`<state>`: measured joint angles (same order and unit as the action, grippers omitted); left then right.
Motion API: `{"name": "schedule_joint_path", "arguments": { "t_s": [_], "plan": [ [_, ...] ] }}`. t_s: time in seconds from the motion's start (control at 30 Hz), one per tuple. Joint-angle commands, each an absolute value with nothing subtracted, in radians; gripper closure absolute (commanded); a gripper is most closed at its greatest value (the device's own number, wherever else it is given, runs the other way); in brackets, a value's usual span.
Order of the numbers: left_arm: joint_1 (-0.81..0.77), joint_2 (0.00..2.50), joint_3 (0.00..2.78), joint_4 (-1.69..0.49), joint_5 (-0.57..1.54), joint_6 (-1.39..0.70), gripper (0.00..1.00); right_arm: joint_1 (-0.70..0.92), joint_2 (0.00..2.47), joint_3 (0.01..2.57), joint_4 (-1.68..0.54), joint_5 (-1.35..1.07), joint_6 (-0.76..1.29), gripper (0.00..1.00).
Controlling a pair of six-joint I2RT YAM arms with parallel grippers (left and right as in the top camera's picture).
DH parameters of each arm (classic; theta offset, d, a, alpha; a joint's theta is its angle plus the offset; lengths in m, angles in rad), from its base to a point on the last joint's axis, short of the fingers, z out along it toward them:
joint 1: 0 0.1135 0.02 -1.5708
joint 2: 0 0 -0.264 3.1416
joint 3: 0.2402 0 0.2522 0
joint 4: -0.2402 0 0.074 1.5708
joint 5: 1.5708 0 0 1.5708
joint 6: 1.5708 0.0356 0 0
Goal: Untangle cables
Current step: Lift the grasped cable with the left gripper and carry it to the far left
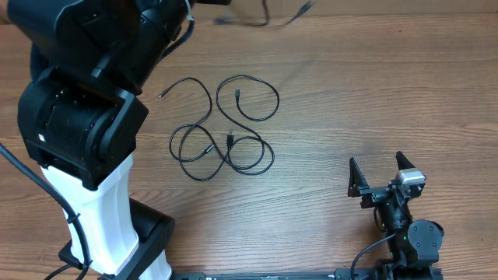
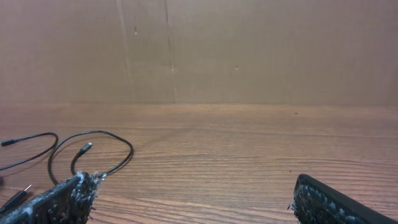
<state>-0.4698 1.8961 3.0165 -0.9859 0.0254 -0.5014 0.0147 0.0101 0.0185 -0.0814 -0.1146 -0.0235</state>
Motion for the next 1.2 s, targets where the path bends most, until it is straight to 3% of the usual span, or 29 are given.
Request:
{"name": "schedule_joint_path", "arguments": {
  "t_s": [0.0, 0.17, 0.47, 0.77, 1.03, 1.17],
  "plan": [
    [-0.464, 1.912, 3.004, -0.981, -0.163, -0.296, 0.96, 0.014, 0.003, 0.009, -0.077, -0.105, -0.031, 0.00],
    [-0.458, 1.953, 3.003, -0.957, -0.292, -0.157, 0.96, 0.014, 0.003, 0.009, -0.077, -0.105, -0.031, 0.00],
    [-0.371, 2.041, 2.999, -0.787, -0.281, -0.196, 0.96, 0.014, 0.003, 0.009, -0.077, -0.105, -0.031, 0.00],
    [-0.188, 2.225, 2.999, -0.644, -0.159, -0.267, 0.96, 0.014, 0.003, 0.009, -0.077, -0.105, -0.031, 0.00],
    [-0.001, 2.350, 2.999, -0.701, -0.138, -0.345, 0.96, 0.014, 0.003, 0.009, -0.077, -0.105, -0.031, 0.00],
    [0.137, 2.451, 2.999, -0.713, -0.138, -0.278, 0.96, 0.014, 0.003, 0.009, -0.077, -0.105, -0.031, 0.00]
  ]
}}
